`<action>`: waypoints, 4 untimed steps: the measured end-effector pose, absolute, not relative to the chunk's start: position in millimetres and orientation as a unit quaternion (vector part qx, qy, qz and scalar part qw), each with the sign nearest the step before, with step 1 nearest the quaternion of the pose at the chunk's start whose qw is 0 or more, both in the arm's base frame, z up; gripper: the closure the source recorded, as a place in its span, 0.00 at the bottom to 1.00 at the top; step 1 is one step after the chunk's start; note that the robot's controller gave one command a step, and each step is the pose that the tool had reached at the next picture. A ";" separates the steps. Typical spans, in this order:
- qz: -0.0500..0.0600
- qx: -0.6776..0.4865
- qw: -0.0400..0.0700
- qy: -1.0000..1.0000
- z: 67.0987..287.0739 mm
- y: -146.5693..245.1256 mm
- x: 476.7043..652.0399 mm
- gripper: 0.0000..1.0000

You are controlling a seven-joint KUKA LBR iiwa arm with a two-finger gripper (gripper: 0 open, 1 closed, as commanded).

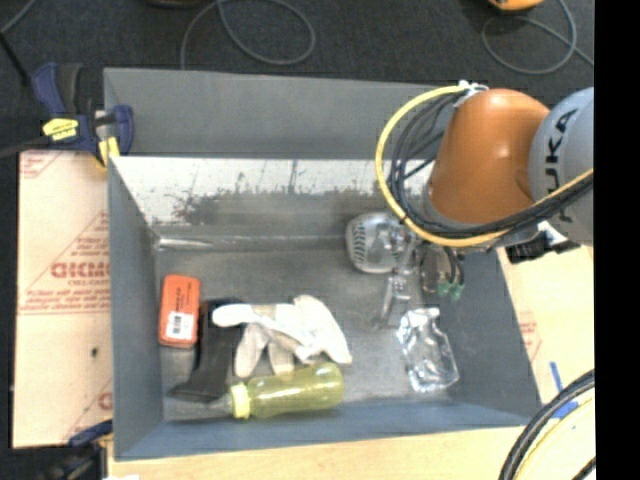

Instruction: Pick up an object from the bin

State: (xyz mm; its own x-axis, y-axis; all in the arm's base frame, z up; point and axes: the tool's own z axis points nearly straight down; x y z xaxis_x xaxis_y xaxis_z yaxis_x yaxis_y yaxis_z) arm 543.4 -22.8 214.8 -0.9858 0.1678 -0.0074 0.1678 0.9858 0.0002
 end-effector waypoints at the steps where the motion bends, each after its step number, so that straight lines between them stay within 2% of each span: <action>1: 0.000 0.158 0.003 0.987 210.3 6.3 530.4 0.00; 2: -0.001 0.080 0.004 0.997 201.4 22.8 517.6 0.00; 3: 0.000 0.092 0.005 0.996 168.2 59.0 483.7 0.00; 4: 0.000 0.096 0.002 0.995 152.7 70.4 477.1 0.00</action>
Offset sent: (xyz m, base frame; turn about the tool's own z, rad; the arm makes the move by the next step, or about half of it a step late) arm -0.0457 0.0683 -0.0275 0.1230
